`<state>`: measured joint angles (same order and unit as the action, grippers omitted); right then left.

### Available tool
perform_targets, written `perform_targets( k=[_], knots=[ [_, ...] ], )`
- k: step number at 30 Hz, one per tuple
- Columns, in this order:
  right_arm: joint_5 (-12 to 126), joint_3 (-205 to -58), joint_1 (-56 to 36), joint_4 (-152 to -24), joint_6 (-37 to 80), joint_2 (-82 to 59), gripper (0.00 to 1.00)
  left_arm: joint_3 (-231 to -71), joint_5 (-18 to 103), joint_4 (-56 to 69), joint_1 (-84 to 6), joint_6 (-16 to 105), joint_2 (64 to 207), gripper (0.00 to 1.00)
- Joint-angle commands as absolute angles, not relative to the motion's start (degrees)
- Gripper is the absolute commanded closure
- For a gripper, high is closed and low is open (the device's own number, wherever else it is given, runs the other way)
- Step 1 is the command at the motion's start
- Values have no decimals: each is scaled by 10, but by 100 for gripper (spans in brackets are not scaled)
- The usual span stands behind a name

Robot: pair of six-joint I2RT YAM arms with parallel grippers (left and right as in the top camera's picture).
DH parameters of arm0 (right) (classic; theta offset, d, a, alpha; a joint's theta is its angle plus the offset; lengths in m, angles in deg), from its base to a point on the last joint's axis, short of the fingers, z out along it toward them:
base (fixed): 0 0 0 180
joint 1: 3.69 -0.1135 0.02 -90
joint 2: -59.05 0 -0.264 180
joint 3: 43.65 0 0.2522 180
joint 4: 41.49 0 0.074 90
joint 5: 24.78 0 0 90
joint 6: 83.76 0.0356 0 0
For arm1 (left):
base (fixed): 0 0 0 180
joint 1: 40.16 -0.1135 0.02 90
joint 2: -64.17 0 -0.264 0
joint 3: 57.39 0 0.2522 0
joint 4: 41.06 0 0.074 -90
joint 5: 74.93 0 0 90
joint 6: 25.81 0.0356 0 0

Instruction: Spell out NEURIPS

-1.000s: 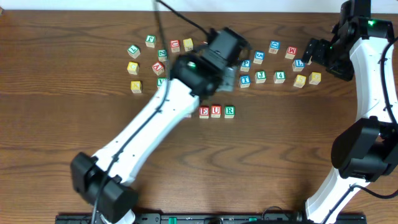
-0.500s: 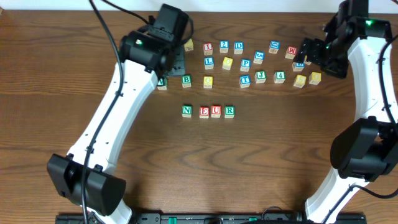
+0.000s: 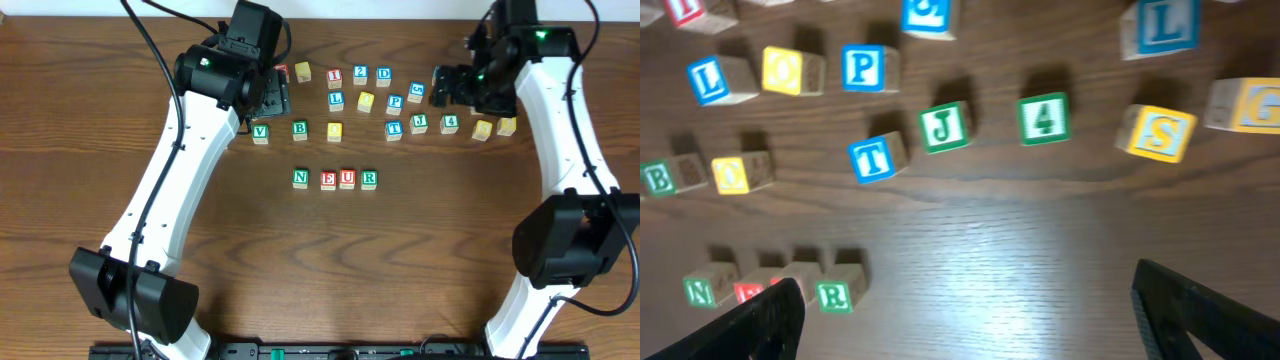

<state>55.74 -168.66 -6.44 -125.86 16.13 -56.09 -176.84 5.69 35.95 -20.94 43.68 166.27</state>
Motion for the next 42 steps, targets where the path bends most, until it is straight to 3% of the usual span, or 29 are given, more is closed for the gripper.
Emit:
perform_targets(
  k=[1,42],
  knots=[
    [552,-1684,-86,-1253,151,-557,1,-1779,49,363,-212,443,1653,16],
    [529,-1684,-143,-1212,156,-557,1,-1779,50,363,-212,442,1666,16]
  ],
)
